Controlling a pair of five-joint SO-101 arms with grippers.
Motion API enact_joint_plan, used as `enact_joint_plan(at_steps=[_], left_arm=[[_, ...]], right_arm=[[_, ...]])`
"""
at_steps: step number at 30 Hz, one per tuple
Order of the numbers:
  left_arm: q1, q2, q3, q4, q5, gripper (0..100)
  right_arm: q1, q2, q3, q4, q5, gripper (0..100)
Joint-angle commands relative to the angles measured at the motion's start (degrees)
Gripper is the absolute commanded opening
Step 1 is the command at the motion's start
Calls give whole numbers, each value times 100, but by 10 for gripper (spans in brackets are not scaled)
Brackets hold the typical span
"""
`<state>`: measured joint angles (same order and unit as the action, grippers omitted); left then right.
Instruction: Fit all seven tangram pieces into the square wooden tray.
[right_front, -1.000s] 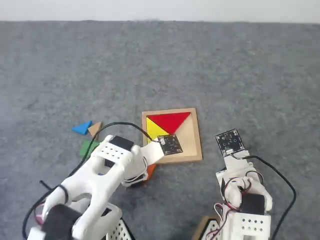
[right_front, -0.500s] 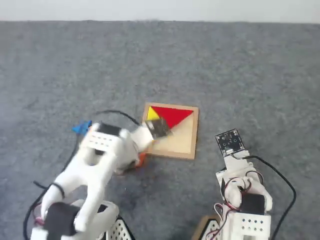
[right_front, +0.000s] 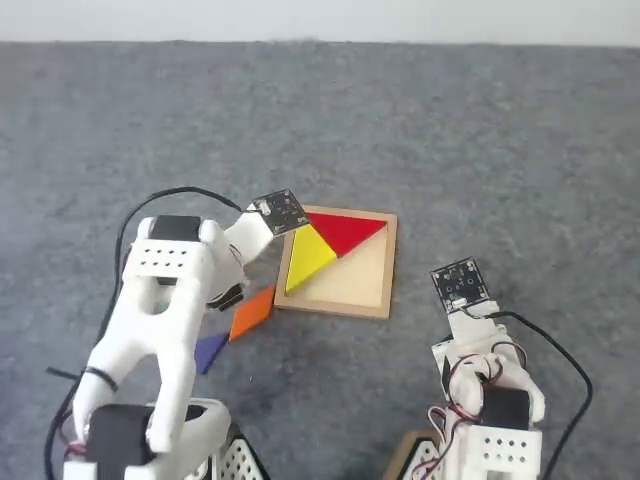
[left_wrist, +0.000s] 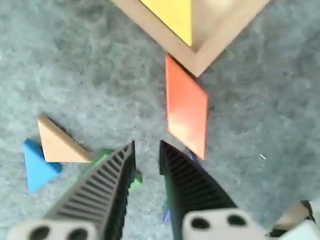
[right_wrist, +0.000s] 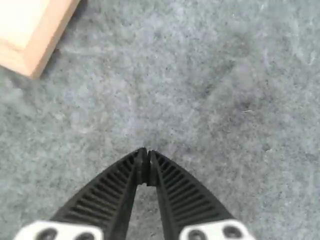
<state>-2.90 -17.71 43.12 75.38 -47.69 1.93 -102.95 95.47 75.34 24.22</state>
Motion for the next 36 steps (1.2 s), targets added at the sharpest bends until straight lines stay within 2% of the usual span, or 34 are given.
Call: enact_joint_plan(at_steps=[1,8,16,20,25,31,36], left_arm=[[334,-35,400,-255,-53,152],[659,9,884,-1187,79,185],[686,26,963,-1187,62,185],[1002,281,1288,-1125,-141,182],[1380,404,1402,-1380,264,181],[1336,949,1156,-1512,422,181],[862,1952,189,-1196,545,180]], right_arm=[[-22,-92,97,4,44,8],[-22,-92,97,4,44,8],[-22,-92,97,4,44,8],[-22,-92,97,4,44,8],[-22,-92,97,4,44,8],[-22,-92,97,4,44,8],[-22,-92,97,4,44,8]])
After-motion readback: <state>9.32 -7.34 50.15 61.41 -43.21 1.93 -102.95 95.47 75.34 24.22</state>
